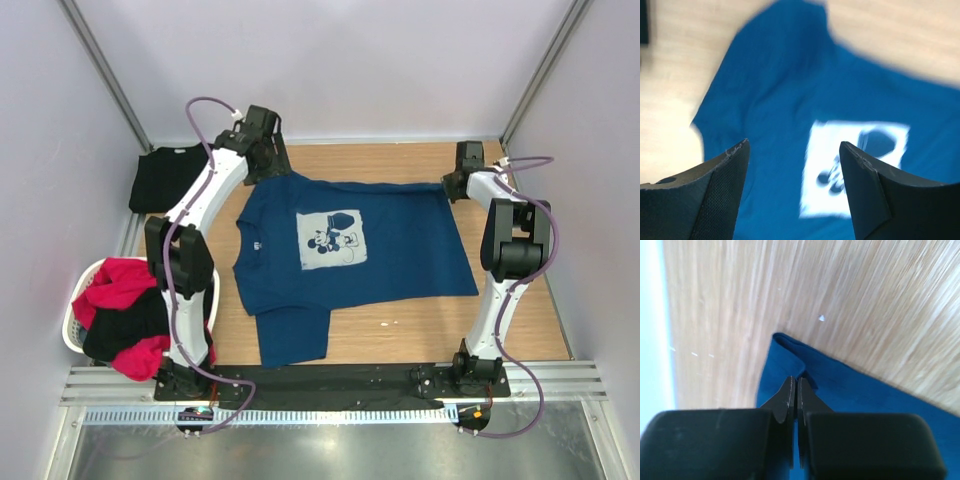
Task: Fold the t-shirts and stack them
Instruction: Fold the tshirt
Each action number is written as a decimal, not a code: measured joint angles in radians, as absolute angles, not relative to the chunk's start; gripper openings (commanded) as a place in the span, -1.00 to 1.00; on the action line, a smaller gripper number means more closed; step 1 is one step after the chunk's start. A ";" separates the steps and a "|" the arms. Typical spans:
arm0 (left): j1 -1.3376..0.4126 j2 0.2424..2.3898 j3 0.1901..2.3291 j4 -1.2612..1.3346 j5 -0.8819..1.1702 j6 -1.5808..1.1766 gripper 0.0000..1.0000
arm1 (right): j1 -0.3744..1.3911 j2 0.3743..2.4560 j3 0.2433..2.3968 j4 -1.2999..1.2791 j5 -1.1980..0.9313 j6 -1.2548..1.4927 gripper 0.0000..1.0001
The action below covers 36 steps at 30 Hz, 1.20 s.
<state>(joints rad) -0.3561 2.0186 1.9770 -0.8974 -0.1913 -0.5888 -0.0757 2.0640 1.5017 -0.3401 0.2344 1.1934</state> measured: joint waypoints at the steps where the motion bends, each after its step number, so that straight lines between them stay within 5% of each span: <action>1: -0.352 2.035 1.995 -0.866 -0.192 -0.597 0.50 | -0.076 2.064 1.502 -0.346 0.234 1.163 -0.97; 16: -0.340 2.403 2.180 -0.571 -0.314 -0.766 0.74 | -0.067 2.066 1.566 -0.398 0.216 0.671 -0.98; 24: -0.340 2.508 2.308 -0.457 -0.398 -0.693 0.69 | -0.065 2.066 1.514 -0.397 0.200 0.619 -0.98; 30: -0.344 2.576 2.350 -0.453 -0.359 -0.650 0.30 | -0.065 2.066 1.513 -0.397 0.198 0.611 -0.98; 36: -0.355 2.580 2.319 -0.478 -0.358 -0.601 -0.55 | -0.065 2.066 1.513 -0.397 0.197 0.611 -0.98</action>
